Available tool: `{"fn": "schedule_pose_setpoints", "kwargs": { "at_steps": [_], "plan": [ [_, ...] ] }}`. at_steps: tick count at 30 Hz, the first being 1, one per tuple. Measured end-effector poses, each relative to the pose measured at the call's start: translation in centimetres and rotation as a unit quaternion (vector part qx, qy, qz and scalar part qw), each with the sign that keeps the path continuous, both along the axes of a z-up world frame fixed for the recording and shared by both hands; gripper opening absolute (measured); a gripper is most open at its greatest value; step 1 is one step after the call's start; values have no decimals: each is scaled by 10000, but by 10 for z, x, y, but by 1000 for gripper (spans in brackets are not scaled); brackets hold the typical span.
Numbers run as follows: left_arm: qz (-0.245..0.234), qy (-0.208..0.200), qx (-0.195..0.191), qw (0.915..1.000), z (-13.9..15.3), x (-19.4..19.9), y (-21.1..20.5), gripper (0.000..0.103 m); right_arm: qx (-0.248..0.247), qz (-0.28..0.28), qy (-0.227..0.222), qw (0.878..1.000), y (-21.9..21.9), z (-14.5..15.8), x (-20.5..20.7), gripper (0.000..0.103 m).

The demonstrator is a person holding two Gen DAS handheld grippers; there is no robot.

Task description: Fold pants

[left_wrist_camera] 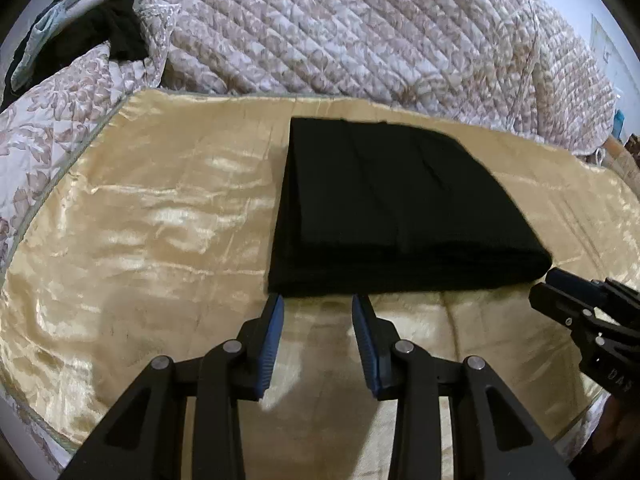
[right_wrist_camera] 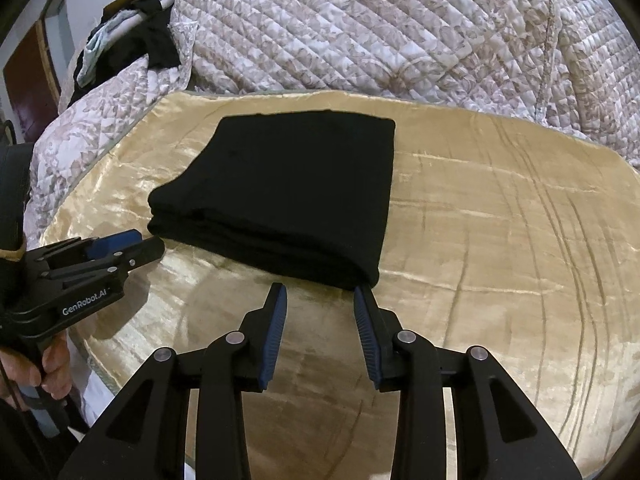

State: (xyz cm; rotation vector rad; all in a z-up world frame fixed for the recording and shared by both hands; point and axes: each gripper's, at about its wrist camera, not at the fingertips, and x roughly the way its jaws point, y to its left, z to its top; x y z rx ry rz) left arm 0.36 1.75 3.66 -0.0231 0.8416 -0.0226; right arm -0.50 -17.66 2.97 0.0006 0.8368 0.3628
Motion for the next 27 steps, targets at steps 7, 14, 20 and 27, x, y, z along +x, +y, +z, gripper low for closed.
{"fn": "schedule_pose_setpoints", "kwargs": {
  "at_steps": [7,14,20,27],
  "plan": [
    [-69,-544,-136,9984,20,9,-3,38,285,-344,-559,9974,-6,21,5,35],
    [-85,-401,-52,9991,8,26,-3,38,-80,-193,-396,9990,17,1,23,33],
    [-106,-451,97,9989,7,27,-3,38,-247,-114,-424,9987,20,-4,22,33],
    [-30,-417,65,9991,6,30,0,39,10,-151,-377,9992,8,2,20,33]
  ]
}}
